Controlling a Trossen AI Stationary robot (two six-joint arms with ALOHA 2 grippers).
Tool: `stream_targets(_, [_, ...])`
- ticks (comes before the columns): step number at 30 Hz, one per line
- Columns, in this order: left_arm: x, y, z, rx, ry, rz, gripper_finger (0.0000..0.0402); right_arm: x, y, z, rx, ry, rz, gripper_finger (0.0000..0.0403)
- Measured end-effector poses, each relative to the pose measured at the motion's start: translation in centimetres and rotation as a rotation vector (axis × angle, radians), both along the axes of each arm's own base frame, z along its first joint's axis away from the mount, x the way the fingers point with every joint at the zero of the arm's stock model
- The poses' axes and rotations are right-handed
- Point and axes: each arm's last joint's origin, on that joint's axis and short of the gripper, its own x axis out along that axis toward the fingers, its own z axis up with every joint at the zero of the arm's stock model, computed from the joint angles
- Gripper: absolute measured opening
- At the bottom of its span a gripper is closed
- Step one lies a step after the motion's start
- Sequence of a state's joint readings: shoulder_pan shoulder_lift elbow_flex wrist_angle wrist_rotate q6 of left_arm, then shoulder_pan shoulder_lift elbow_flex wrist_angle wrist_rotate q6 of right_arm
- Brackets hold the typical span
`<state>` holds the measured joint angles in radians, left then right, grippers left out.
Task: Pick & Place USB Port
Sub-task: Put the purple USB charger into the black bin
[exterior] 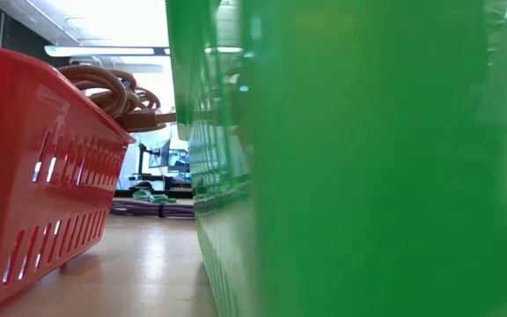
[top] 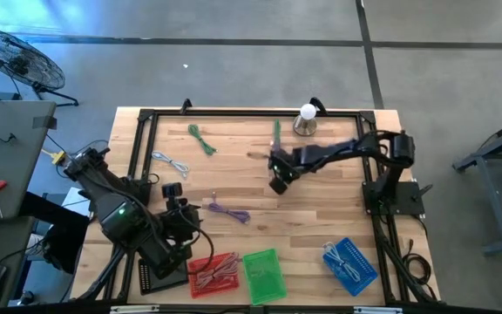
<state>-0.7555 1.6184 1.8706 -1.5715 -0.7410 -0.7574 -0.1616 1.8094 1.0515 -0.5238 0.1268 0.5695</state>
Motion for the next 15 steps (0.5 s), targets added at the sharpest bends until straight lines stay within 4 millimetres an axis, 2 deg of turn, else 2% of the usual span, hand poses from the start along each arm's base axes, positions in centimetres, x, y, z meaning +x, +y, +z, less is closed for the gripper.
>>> stream_targets(7, [-0.3, -0.3, 0.1, 0.039, -0.037, -0.006, 0.0154, -0.6, 4.9, 5.6, -0.059, -0.187, 0.113, 0.0014])
stream_targets(15, [-0.2, -0.2, 0.2, 0.090, -0.069, -0.001, 0.0154, -3.6, 10.3, 11.7, -0.159, -0.419, 0.196, 0.0014])
